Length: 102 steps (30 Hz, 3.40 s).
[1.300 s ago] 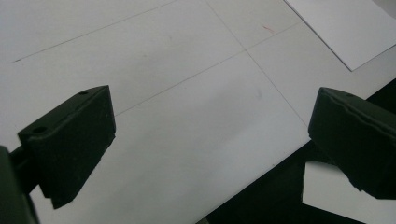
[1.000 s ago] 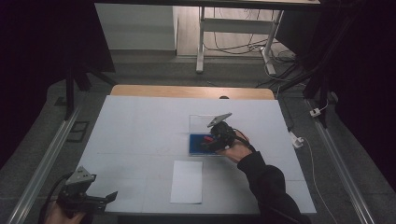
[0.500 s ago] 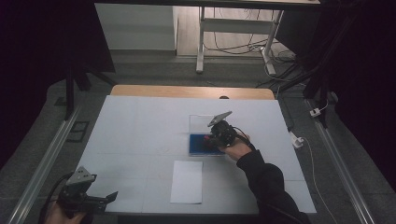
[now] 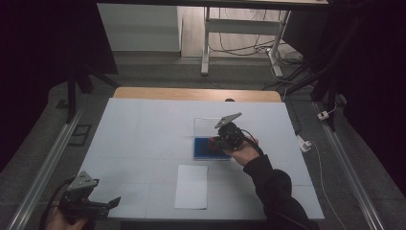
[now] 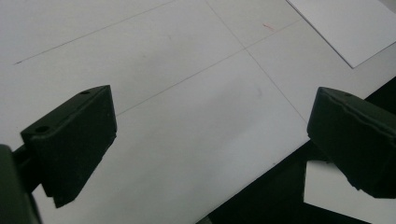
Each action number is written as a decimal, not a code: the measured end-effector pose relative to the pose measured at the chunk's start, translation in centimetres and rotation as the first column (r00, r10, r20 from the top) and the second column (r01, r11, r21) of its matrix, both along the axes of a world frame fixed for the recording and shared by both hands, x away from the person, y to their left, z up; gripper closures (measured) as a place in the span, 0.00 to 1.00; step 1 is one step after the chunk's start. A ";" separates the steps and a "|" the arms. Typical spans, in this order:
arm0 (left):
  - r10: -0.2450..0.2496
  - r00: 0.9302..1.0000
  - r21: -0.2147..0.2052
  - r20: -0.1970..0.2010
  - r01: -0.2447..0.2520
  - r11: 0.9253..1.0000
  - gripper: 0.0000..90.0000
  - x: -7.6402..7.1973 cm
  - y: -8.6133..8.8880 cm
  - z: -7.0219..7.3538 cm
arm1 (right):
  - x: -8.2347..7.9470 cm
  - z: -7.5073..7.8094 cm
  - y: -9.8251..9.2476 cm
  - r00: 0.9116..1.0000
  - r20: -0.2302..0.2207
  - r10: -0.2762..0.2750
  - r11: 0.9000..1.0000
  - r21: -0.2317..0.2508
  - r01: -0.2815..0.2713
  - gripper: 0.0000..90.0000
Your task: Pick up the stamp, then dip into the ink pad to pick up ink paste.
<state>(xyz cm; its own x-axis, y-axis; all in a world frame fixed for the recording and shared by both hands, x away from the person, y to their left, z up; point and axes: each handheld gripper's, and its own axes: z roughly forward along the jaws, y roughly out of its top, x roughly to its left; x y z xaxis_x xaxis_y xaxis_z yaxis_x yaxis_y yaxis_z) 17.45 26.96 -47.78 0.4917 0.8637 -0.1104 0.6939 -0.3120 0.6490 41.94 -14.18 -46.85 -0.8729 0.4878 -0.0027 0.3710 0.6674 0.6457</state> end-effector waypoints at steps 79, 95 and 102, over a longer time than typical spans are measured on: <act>-0.018 1.000 -0.007 -0.013 0.017 1.000 0.02 0.3 -0.1 0.0 | -0.2 -2.3 0.7 0.997 0.065 -0.051 0.996 -0.070 0.055 0.89; -0.018 1.000 -0.015 -0.014 0.017 1.000 0.02 0.3 0.0 0.0 | -0.2 -2.3 0.6 0.996 0.063 -0.064 0.996 -0.058 0.067 0.89; -0.017 1.000 -0.024 -0.014 0.017 1.000 0.02 0.3 0.1 -0.1 | 0.1 -2.0 0.3 0.997 0.035 -0.068 0.997 -0.027 0.068 0.88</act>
